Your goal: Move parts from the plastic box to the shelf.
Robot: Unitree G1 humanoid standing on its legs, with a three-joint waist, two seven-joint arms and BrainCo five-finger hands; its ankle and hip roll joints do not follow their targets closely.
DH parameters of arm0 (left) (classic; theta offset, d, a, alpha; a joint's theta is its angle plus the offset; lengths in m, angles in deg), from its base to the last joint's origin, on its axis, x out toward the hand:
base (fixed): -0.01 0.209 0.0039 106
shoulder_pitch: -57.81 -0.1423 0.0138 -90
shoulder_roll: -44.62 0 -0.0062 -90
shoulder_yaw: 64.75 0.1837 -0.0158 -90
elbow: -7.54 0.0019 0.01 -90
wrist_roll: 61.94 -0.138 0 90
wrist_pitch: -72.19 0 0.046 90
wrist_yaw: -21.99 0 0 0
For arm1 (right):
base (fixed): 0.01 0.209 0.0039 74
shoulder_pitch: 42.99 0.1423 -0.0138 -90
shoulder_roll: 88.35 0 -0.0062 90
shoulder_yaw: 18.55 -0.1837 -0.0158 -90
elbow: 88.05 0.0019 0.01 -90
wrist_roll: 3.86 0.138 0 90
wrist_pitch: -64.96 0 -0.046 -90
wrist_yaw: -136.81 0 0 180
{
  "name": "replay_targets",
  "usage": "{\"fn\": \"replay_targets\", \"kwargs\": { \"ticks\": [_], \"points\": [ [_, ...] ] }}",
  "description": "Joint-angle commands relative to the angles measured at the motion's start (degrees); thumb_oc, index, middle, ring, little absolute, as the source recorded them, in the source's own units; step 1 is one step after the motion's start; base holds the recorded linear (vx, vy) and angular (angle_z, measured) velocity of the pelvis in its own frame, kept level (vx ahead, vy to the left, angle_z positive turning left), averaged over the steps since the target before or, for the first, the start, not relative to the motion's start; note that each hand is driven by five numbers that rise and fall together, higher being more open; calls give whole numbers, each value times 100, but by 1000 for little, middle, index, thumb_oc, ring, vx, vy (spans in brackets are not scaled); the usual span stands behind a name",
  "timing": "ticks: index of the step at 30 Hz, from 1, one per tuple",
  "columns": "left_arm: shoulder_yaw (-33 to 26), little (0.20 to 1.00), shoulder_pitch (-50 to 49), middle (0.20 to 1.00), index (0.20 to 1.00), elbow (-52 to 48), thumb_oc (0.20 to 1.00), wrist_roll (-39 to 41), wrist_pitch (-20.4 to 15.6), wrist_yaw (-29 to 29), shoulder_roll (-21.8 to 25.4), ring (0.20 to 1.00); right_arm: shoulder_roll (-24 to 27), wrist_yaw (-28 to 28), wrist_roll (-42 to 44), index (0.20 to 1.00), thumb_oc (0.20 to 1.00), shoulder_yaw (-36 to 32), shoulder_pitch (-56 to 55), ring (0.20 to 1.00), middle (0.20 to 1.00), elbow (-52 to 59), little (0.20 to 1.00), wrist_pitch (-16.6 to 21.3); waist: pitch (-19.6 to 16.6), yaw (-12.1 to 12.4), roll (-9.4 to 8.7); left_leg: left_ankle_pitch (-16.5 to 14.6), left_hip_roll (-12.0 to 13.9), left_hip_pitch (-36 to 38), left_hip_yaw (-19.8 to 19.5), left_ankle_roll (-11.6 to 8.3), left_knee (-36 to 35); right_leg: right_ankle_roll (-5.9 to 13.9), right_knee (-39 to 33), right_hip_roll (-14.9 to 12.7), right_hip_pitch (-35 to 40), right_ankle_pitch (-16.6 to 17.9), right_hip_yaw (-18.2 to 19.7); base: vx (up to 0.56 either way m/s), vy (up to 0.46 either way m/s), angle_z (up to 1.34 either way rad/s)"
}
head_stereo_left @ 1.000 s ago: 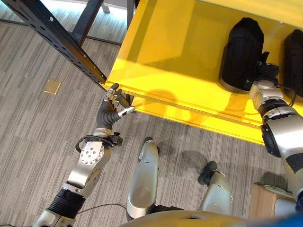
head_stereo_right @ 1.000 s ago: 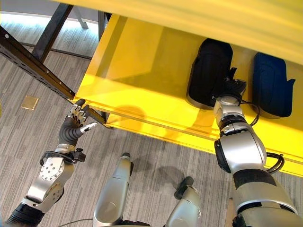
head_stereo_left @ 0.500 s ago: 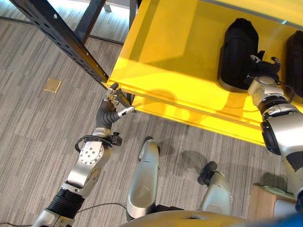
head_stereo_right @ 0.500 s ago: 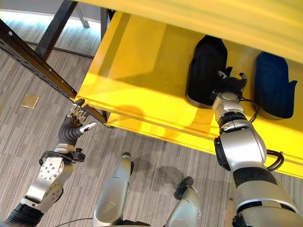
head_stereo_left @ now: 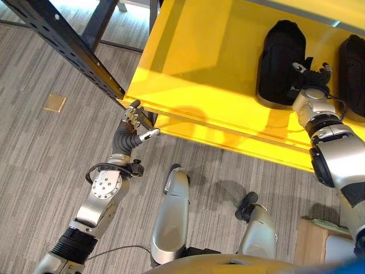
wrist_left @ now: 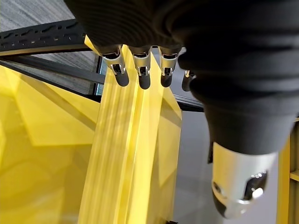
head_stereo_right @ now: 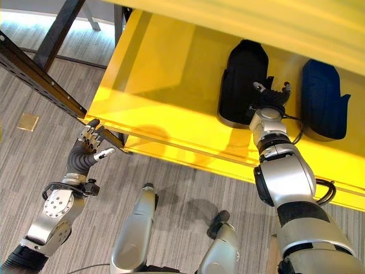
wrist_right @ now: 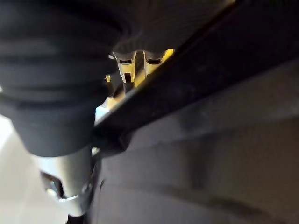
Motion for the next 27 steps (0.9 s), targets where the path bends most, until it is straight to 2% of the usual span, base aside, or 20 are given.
{"fn": "replay_targets", "kwargs": {
  "ticks": [1,5,7,10,13,15,21,22,27],
  "points": [
    [-342,1000,-73,1000,1000,-439,1000,-76,-422,73,93,1000,113,171,-222,1000,1000,89,667,1000,1000,211,1000,398,56,12,87,492,114,-262,-5,62,-343,-143,1056,152,390,-895,301,-19,8,-3],
    [-409,1000,-124,1000,1000,-476,1000,-61,-428,62,97,1000,167,226,-379,1000,1000,291,699,1000,1000,820,1000,509,49,-88,51,506,159,-249,3,48,-355,-143,1048,179,363,-879,345,-21,8,-6],
    [-476,1000,-163,1000,1000,-465,1000,-39,-428,65,106,1000,311,265,-623,1000,1000,505,741,1000,1000,1452,1000,562,46,-156,13,688,168,-262,28,62,-443,-193,971,166,334,-727,315,-93,40,-7],
    [-537,1000,-226,1000,1000,-492,1000,-34,-415,46,113,1000,429,326,-885,1000,1000,579,659,1000,1000,2067,1000,571,12,-226,-22,707,195,-234,49,52,-471,-196,942,172,342,-702,329,-43,10,-19],
    [-615,1000,-284,1000,1000,-418,1000,-45,-341,-38,111,1000,678,422,-1634,1000,1000,522,235,1000,1000,3577,1000,508,-27,-384,-77,740,262,-92,114,17,-576,-198,833,203,400,-675,425,-32,-3,-15],
    [-620,1000,-300,1000,1000,-405,1000,-65,-323,-70,119,1000,722,405,-1771,1000,1000,475,76,1000,1000,3872,1000,485,-33,-406,-85,750,266,-81,120,7,-582,-206,820,197,411,-669,437,-19,-5,-12],
    [-746,1000,-437,1000,1000,-337,1000,-217,-261,-228,0,1000,892,172,-2654,1000,1000,-220,-1605,1000,1000,5569,1000,480,-40,-580,-23,808,321,77,204,-20,-714,-190,719,178,483,-639,503,-8,-5,-3],
    [-770,1000,-480,1000,1000,-304,1000,-287,-269,-284,-70,1000,925,93,-3115,1000,1000,-440,-2253,1000,1000,6052,1000,467,-42,-620,2,814,345,130,224,-20,-742,-176,685,168,510,-635,512,-2,-28,-12],
    [-868,1000,-545,1000,1000,-291,1000,-536,-289,-352,-230,1000,851,-146,-4363,1000,1000,-832,-3749,1000,1000,7179,1000,420,-55,-708,71,829,371,227,283,-30,-826,-135,601,155,567,-618,526,2,-23,-8]
  ]
}}
